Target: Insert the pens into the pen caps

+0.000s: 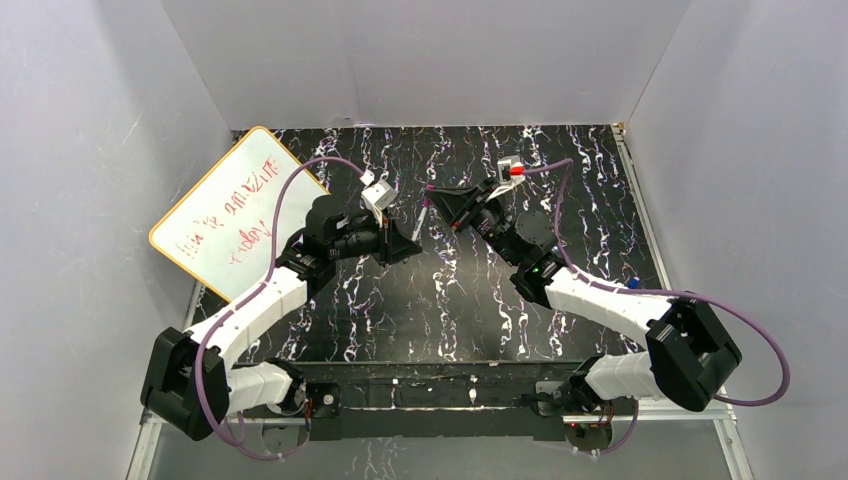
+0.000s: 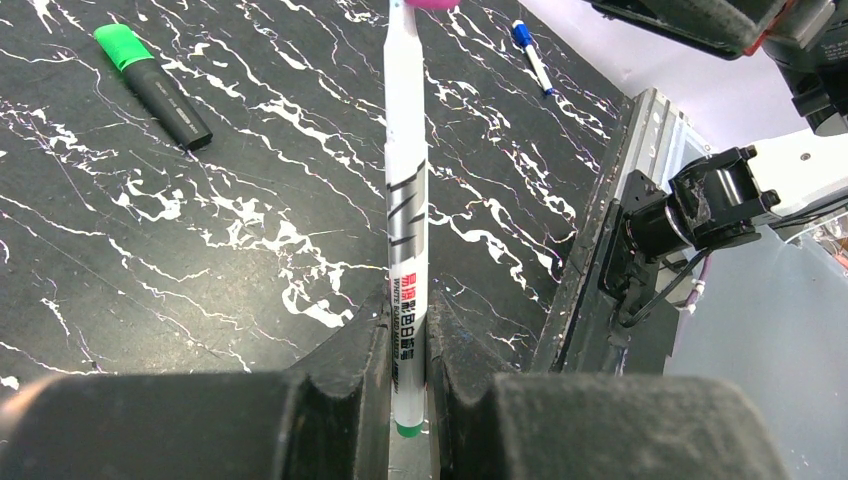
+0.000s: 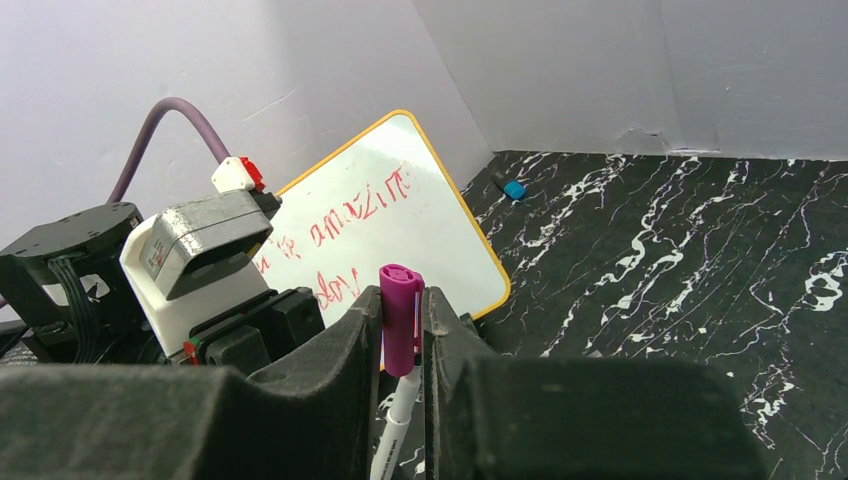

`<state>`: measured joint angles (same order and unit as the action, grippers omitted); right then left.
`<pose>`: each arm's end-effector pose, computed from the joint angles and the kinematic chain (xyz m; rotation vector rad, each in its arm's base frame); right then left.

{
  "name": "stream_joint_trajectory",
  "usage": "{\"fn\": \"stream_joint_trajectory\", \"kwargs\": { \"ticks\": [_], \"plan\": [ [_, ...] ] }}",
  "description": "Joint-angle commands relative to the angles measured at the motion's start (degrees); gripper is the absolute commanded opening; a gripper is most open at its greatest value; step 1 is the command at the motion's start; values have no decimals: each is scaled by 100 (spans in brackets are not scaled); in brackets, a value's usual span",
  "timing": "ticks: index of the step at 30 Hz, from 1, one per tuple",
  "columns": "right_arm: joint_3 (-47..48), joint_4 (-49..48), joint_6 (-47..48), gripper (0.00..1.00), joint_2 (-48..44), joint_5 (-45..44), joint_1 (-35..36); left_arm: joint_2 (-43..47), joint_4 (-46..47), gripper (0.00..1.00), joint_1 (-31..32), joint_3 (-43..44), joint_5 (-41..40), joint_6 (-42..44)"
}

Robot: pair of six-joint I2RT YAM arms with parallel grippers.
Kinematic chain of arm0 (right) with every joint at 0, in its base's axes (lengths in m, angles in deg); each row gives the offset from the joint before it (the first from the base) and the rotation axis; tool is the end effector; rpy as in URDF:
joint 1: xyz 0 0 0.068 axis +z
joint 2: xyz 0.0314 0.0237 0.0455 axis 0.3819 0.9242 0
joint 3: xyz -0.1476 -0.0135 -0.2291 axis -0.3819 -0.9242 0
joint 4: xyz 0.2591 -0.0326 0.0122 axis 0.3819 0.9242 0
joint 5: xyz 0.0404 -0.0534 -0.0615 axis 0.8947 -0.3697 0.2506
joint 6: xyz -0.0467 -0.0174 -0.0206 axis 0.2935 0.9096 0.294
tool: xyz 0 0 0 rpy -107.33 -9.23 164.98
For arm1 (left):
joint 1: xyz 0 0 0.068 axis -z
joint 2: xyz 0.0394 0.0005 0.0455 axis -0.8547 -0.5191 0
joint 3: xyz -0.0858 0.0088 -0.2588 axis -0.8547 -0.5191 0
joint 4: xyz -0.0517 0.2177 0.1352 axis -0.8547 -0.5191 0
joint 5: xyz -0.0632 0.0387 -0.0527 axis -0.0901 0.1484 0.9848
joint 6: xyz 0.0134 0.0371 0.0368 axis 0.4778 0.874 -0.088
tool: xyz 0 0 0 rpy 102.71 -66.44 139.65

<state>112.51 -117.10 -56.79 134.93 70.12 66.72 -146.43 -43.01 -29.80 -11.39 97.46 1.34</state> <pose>0.2097 0.2024 0.3194 -0.1062 1.3130 1.1233 0.2247 -0.1491 0.2938 0.7478 1.6970 -1.1002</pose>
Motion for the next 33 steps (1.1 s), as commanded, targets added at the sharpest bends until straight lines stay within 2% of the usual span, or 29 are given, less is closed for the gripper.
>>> {"fn": "stream_joint_trajectory", "kwargs": {
  "ticks": [1,33],
  "plan": [
    [0,-200,-64,20,19,15,23,224,102,0,-35,47,48,102],
    [-9,-682,183,20,-8,-227,-28,127,182,0,-36,11,183,66]
  ]
}}
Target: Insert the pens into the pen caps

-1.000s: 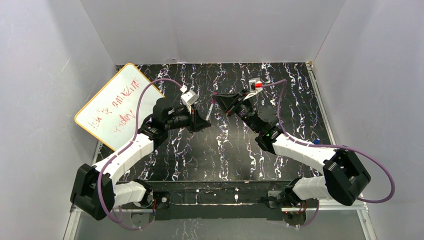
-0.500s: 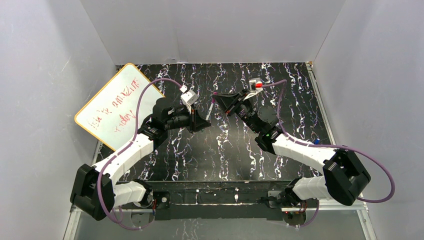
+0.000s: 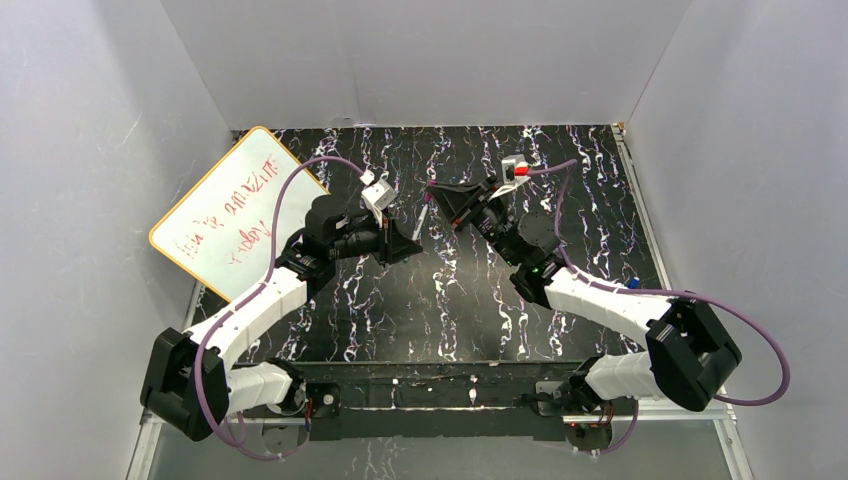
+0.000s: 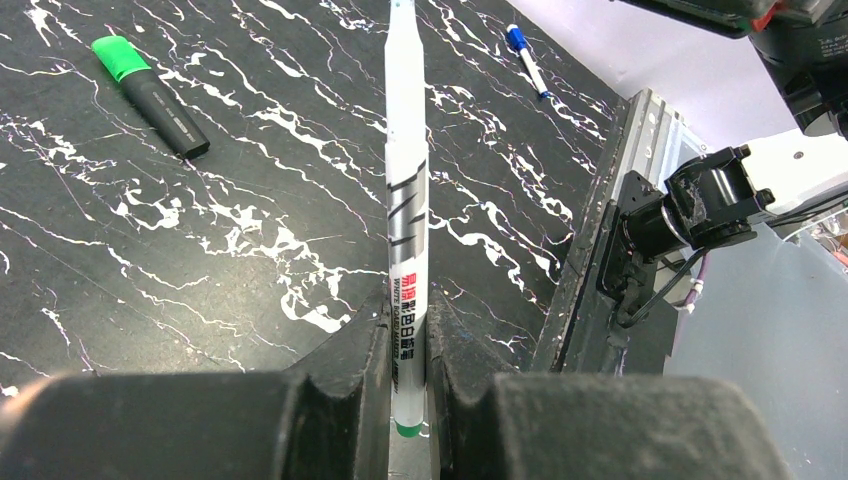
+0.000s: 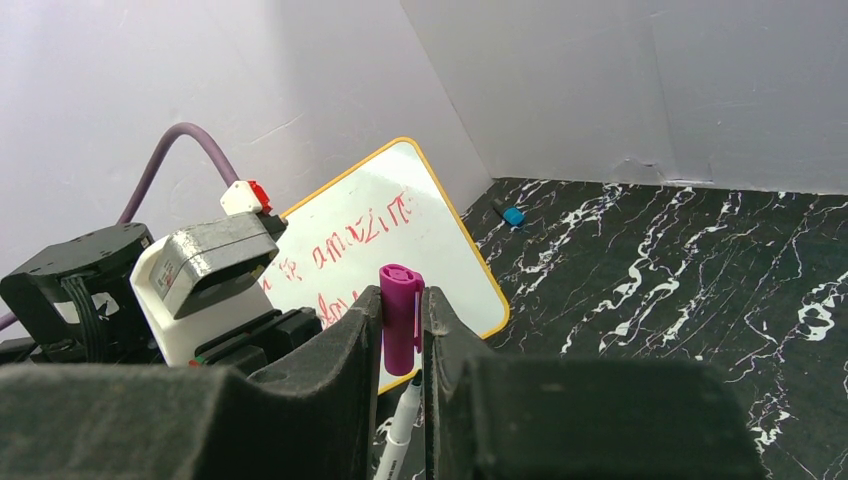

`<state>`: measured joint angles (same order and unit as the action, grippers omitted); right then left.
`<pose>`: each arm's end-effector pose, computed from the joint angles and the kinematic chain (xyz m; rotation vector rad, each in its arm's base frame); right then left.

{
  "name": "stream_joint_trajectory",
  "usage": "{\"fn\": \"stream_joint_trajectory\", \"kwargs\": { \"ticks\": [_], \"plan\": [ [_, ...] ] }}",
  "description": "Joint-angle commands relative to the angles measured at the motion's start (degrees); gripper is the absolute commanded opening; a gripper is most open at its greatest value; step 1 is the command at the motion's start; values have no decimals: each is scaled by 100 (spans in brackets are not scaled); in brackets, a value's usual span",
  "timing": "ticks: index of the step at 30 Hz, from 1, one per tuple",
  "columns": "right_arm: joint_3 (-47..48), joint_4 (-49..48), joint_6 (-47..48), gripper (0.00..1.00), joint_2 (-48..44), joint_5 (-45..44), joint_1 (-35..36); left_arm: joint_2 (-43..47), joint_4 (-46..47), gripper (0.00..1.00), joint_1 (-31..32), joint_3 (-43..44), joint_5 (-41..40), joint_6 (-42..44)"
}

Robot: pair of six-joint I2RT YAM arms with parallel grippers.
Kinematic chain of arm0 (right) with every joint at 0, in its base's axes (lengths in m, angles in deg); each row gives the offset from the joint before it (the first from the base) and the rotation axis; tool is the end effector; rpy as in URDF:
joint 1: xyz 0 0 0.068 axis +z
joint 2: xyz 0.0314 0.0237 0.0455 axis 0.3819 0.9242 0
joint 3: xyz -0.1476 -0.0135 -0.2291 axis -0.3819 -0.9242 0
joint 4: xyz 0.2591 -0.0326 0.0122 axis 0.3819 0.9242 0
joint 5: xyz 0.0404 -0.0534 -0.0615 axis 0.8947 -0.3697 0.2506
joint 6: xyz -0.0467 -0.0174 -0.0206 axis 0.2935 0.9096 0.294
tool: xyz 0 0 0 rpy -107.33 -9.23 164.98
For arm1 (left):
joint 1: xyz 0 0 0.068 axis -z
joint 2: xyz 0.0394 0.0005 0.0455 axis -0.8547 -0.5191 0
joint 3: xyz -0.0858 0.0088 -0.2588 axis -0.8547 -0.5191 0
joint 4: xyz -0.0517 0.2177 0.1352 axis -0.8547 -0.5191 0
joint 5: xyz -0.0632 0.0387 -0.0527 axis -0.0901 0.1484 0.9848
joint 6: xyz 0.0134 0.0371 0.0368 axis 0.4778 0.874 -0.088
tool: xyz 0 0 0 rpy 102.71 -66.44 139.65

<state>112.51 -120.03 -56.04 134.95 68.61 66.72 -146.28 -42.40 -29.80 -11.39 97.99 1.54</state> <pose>0.2090 0.2004 0.3245 -0.0834 1.2583 1.1125 0.2242 -0.1491 0.2956 0.7586 1.6789 -1.1043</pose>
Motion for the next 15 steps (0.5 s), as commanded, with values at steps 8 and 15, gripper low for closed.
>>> {"fn": "stream_joint_trajectory", "kwargs": {
  "ticks": [8,15],
  "plan": [
    [-125,-389,48,20,37,-60,-33,138,65,0,-36,31,76,90],
    [-219,-286,-15,20,-37,14,-31,145,12,0,-36,47,23,130]
  ]
}}
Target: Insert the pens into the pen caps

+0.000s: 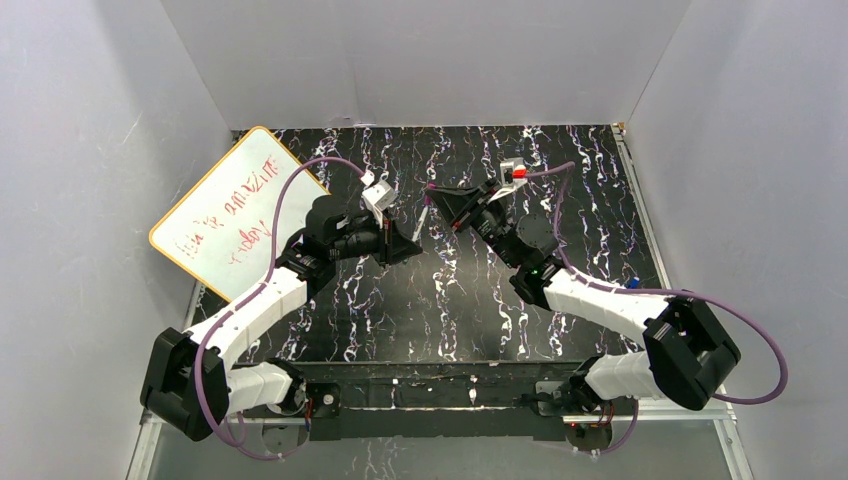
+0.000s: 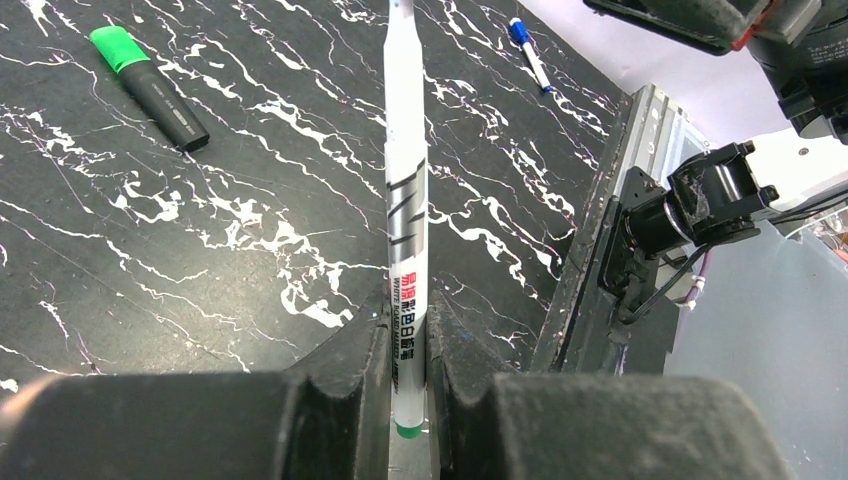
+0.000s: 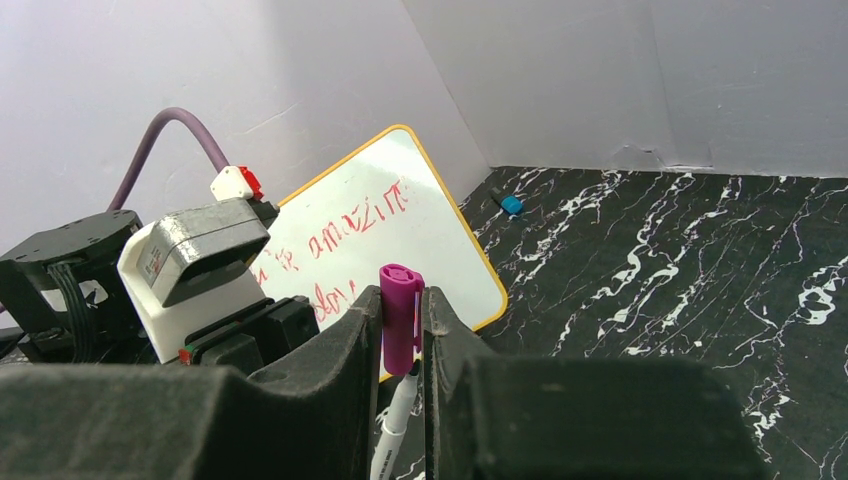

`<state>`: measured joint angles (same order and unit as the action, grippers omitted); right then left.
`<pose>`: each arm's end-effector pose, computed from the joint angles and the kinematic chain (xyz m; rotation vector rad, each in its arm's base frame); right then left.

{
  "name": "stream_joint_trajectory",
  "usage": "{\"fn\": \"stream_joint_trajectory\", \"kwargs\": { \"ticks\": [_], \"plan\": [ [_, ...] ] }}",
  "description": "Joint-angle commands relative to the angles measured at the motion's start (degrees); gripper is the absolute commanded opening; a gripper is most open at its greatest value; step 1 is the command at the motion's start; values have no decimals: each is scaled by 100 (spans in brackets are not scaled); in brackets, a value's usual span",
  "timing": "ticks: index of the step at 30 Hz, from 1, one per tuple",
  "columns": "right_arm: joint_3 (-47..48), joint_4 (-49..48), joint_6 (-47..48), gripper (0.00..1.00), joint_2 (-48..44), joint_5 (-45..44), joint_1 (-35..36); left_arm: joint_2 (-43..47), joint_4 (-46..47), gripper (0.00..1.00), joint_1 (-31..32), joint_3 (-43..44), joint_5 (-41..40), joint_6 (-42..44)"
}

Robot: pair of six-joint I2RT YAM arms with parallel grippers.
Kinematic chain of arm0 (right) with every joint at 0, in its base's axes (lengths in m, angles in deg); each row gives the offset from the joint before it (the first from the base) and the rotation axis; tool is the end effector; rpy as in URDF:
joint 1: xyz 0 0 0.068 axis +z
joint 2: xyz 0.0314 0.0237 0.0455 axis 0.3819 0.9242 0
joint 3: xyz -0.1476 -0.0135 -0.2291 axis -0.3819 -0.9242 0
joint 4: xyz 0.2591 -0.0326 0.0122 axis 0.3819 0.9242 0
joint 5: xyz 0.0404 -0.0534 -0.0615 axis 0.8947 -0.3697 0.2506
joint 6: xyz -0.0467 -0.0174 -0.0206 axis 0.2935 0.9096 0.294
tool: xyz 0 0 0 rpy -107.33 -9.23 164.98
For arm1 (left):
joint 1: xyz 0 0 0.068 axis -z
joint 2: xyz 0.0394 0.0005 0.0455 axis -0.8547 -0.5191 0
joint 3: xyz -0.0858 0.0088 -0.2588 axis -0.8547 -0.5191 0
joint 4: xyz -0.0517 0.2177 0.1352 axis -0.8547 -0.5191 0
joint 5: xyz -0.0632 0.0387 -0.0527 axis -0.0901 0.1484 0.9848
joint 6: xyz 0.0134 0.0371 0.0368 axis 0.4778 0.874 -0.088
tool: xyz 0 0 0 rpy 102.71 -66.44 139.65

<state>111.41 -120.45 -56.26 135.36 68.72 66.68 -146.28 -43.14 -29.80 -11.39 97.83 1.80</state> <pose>0.2093 0.2005 0.3169 -0.0849 1.2785 1.1103 0.2241 -0.1489 0.2943 0.7590 1.6907 -1.1002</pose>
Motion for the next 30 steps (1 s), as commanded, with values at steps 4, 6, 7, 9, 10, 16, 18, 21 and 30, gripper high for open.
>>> {"fn": "stream_joint_trajectory", "kwargs": {
  "ticks": [4,6,7,9,10,16,18,21,30],
  "plan": [
    [-156,-149,-7,20,-140,3,-32,156,63,0,-36,48,13,126],
    [-206,-162,-7,20,-175,-41,-32,154,59,0,-36,47,10,126],
    [-224,-163,1,20,-193,-60,-32,148,59,0,-36,48,11,122],
    [-236,-169,17,20,-213,-94,-37,141,76,0,-36,40,17,109],
    [-237,-190,34,20,-222,-116,-37,139,76,0,-36,40,25,102],
    [-148,-308,123,21,-152,-162,-56,131,111,0,-36,20,70,83],
    [-121,-381,132,21,-114,-148,-78,130,111,0,-36,22,87,82],
    [-71,-422,126,21,-47,-106,-92,139,120,0,-36,12,112,82],
    [-128,-796,103,21,-24,-71,-116,122,119,0,-36,12,136,74]
  ]
}}
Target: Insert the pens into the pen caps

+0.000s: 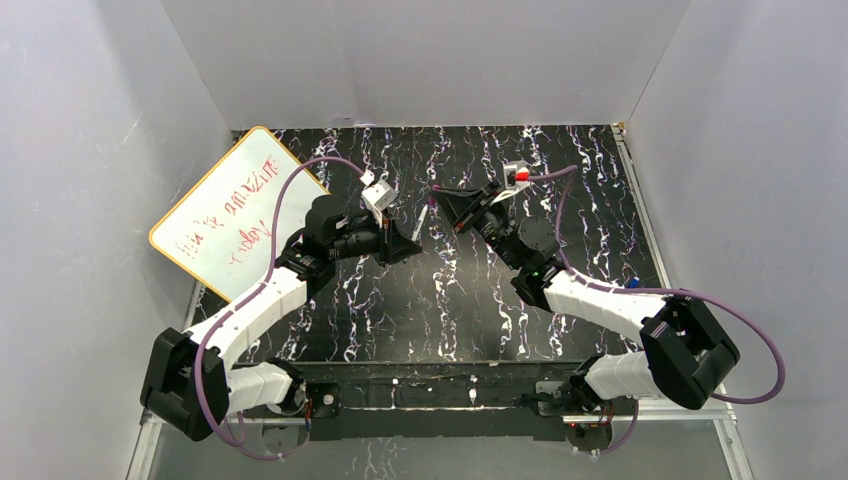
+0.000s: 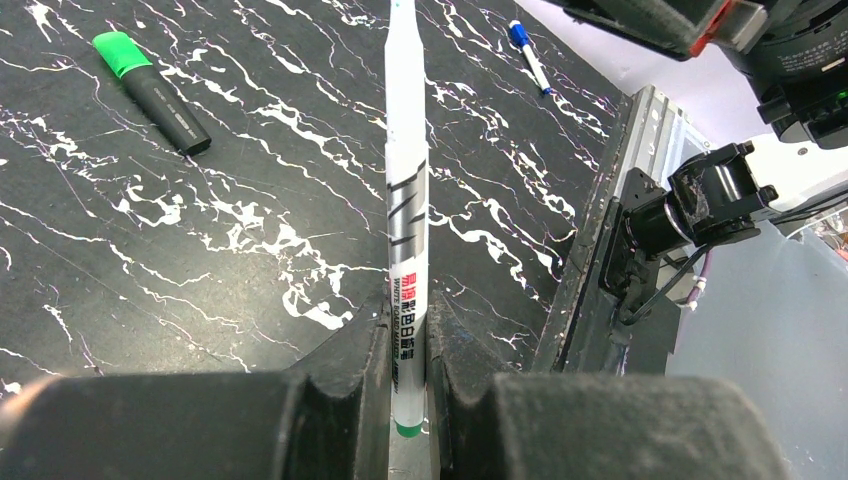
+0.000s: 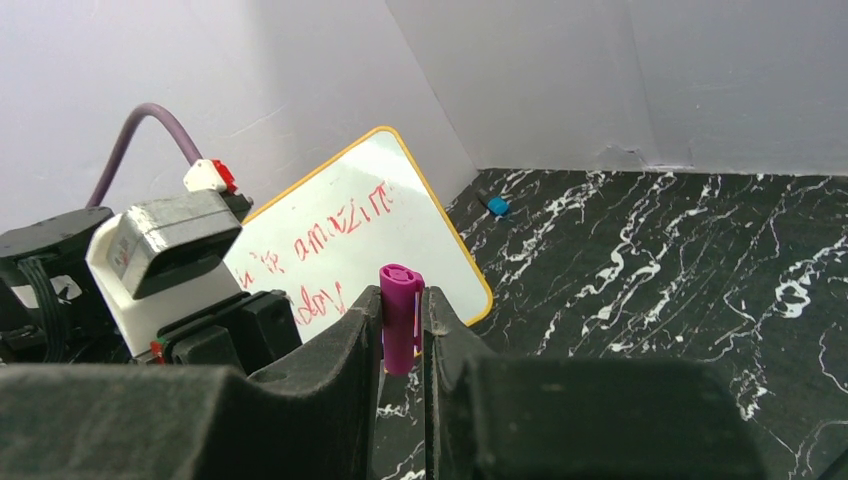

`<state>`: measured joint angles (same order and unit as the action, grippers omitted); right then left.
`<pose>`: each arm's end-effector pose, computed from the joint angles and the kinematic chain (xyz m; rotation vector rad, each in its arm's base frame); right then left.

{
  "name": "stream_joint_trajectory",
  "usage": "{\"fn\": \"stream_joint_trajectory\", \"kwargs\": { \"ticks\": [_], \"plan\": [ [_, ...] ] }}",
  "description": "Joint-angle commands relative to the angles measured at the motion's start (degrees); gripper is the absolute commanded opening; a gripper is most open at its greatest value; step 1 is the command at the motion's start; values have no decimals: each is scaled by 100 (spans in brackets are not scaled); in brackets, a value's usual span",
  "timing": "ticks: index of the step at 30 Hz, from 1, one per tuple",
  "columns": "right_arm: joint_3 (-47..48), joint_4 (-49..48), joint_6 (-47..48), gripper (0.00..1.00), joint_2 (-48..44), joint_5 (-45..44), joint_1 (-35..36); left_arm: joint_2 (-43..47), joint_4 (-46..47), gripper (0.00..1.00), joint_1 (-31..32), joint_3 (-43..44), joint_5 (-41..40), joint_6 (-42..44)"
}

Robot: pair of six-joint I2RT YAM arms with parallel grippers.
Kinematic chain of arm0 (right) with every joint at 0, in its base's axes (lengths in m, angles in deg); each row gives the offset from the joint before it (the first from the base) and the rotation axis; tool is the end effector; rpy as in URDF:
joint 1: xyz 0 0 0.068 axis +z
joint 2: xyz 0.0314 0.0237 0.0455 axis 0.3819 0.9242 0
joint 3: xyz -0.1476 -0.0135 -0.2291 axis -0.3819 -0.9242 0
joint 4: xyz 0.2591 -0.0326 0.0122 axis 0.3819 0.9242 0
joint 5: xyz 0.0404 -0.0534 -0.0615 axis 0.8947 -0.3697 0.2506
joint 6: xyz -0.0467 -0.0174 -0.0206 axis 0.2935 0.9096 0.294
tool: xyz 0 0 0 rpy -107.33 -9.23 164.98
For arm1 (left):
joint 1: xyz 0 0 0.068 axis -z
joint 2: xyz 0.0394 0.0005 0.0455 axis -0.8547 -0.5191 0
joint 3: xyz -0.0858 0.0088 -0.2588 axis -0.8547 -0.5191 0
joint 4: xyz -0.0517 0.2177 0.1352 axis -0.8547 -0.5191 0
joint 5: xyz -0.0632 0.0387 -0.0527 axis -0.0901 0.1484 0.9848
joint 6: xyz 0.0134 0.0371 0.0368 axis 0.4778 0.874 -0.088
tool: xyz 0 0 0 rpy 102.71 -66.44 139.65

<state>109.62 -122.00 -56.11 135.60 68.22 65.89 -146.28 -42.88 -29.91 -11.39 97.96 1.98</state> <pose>0.2108 0.1960 0.3080 -0.0705 1.2855 1.0884 0.2244 -0.1486 0.2947 0.7617 1.6840 -1.0981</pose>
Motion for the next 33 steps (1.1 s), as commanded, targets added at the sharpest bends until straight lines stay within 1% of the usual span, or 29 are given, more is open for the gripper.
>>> {"fn": "stream_joint_trajectory", "kwargs": {
  "ticks": [1,6,11,21,30,33],
  "plan": [
    [48,-682,94,21,-57,-16,-37,121,94,0,-25,13,123,58],
    [-22,-836,131,21,-130,-55,-29,121,85,0,-25,14,114,65],
    [4,-709,120,21,-146,-4,-37,121,94,0,-25,22,114,59],
    [82,-673,-105,21,142,173,-33,128,78,0,-25,17,107,68],
    [206,-400,-225,21,280,366,-35,139,45,0,-25,33,68,103],
    [258,-177,-262,21,252,640,-37,154,-16,0,-25,55,6,162]
  ]
}}
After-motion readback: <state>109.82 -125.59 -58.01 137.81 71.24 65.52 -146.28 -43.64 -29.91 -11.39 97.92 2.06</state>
